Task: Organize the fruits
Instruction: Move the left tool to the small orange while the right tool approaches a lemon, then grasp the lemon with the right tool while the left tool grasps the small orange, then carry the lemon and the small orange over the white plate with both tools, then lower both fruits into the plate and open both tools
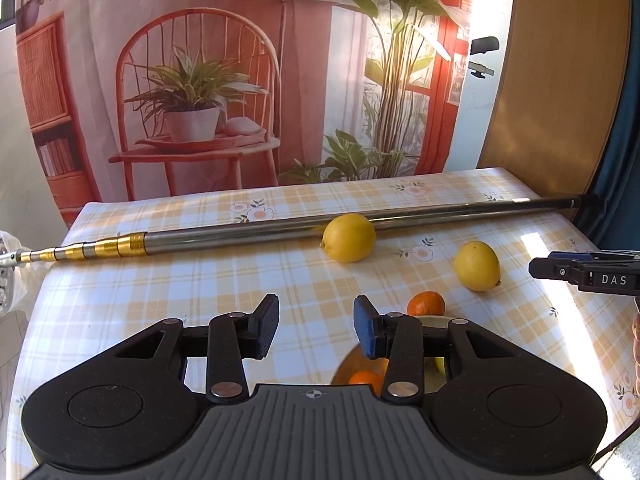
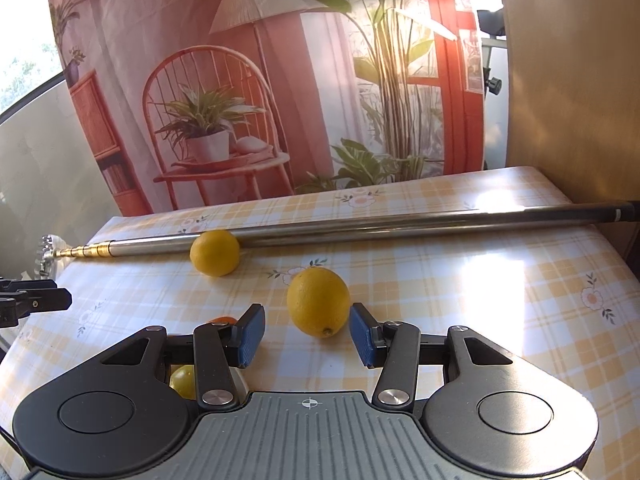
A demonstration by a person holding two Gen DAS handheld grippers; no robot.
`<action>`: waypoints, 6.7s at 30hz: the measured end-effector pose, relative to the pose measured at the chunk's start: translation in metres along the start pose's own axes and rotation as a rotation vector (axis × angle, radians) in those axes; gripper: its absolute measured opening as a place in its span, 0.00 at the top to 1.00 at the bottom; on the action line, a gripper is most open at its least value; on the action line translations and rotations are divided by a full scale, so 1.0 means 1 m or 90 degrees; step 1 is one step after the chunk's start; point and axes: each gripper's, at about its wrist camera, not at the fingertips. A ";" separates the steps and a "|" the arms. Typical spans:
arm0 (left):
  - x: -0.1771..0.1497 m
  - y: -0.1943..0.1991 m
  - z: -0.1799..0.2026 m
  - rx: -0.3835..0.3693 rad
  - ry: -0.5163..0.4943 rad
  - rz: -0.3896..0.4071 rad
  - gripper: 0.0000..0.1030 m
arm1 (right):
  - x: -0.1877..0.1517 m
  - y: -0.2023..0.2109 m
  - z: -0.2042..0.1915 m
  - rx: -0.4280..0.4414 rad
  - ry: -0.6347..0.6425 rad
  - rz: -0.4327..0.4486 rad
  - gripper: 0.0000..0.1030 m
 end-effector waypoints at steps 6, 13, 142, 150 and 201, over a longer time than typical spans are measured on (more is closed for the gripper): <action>0.021 -0.022 0.008 -0.048 -0.008 -0.045 0.57 | 0.014 -0.010 -0.001 -0.005 -0.003 -0.002 0.57; 0.028 -0.077 0.017 -0.132 0.053 -0.136 0.55 | 0.017 -0.023 -0.002 -0.017 0.006 -0.009 0.57; -0.059 0.032 0.026 -0.086 0.083 -0.042 0.69 | -0.039 0.057 -0.064 0.077 0.053 -0.044 0.51; -0.065 0.024 0.015 -0.046 0.103 -0.038 0.69 | -0.053 0.037 -0.074 0.095 0.073 -0.088 0.51; -0.076 0.043 -0.006 0.036 0.136 -0.016 0.15 | -0.053 0.033 -0.098 0.120 0.110 -0.109 0.44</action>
Point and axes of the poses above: each gripper's, at about its wrist camera, not at the fingertips, and y roughly against the way its jaws point, z to its right, x to its top, and after that the axes turned 8 degrees about -x, right-handed
